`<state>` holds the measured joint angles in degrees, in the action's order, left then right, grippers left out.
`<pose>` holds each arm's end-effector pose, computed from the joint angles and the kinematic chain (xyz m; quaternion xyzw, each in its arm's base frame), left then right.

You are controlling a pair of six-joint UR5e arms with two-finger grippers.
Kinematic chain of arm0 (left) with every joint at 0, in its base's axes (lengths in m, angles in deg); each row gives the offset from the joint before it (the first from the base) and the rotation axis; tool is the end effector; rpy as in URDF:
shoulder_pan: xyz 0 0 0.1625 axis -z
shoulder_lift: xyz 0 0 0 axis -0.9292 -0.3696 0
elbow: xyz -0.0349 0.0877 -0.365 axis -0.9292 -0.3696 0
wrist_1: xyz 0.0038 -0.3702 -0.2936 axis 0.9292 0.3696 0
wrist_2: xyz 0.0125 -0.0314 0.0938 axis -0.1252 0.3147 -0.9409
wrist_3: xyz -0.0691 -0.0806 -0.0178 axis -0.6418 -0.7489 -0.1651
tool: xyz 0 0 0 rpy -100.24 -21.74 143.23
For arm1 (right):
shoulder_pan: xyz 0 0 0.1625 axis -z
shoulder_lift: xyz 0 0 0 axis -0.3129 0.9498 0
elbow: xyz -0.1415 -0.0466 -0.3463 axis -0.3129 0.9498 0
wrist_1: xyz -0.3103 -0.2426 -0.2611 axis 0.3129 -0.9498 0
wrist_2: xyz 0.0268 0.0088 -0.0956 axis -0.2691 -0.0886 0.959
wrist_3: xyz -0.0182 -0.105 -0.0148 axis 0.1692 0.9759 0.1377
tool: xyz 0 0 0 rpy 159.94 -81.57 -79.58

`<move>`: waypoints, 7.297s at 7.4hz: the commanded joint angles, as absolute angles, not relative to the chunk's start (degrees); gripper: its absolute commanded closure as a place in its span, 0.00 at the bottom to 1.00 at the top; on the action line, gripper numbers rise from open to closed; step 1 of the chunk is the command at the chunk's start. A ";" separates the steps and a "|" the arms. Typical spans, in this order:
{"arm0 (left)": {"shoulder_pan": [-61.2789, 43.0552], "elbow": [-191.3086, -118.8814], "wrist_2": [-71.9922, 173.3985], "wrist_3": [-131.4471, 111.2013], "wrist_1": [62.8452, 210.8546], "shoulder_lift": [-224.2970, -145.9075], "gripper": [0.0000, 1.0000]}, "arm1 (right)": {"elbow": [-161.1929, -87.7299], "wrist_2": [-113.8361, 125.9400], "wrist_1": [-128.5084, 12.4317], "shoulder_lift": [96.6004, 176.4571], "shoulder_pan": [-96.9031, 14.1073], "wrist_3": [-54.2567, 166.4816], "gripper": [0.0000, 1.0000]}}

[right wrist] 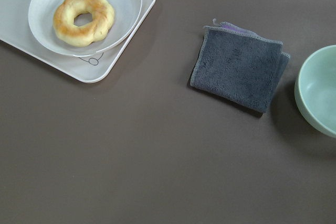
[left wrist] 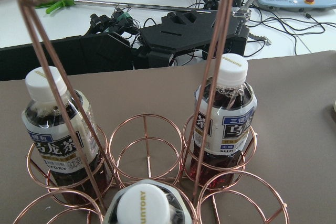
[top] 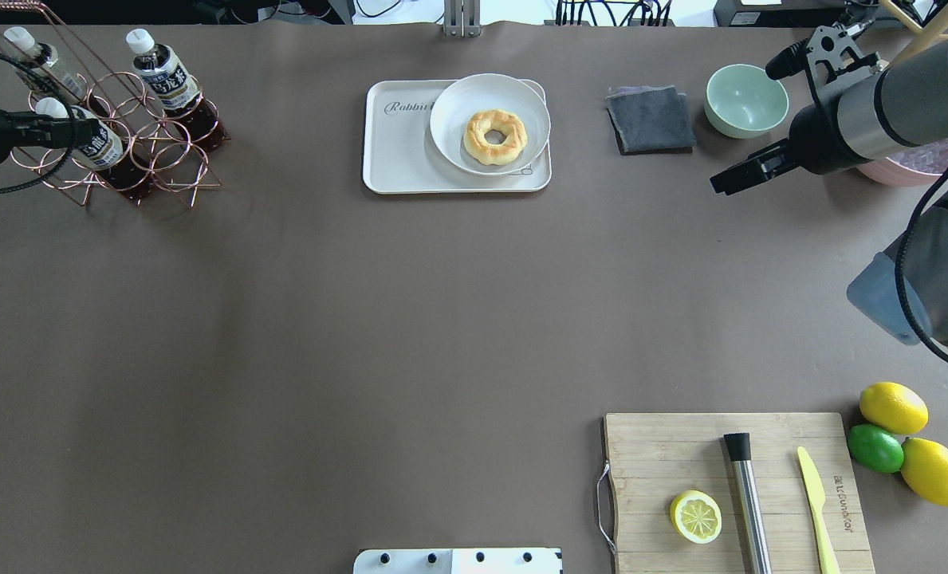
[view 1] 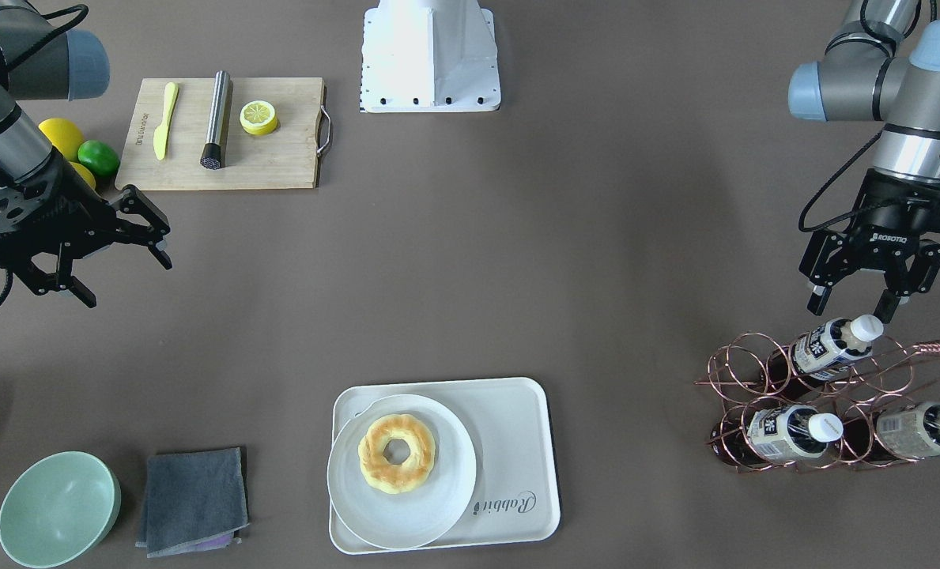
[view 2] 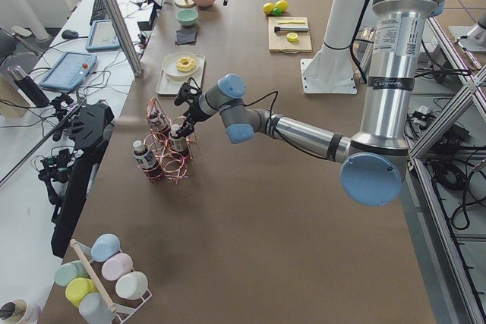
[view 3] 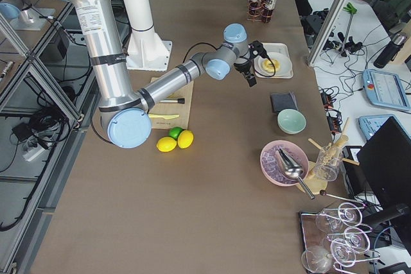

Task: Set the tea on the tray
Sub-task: 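Reach the left gripper to a rack tea bottle while the right arm advances, then grasp the tea bottle with the left gripper and lift it out of the rack, then carry the tea bottle with the left gripper toward the open table center, then set the bottle down and withdraw the left gripper while the right arm approaches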

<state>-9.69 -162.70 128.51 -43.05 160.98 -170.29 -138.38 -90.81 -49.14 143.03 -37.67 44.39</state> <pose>0.2197 -0.5827 0.3910 0.3621 0.3883 -0.0773 0.8439 -0.2784 -0.5535 0.2759 0.2472 -0.4196 -0.1586 0.8589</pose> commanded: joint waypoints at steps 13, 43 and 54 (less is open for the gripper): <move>-7.40 -161.15 128.66 -39.25 161.20 -171.75 1.00 | -138.25 -90.81 -49.14 143.10 -37.58 44.49 0.00; -51.87 -174.96 95.35 -39.43 126.04 -200.40 1.00 | -138.87 -86.85 -45.19 136.33 -31.16 44.22 0.00; -34.98 -182.60 117.66 -40.82 125.51 -192.27 0.03 | -138.87 -80.91 -45.36 131.51 -26.00 36.87 0.00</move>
<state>-44.83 -180.99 103.48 -39.49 125.83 -197.74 -138.93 -85.13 -45.27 134.26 -29.34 41.28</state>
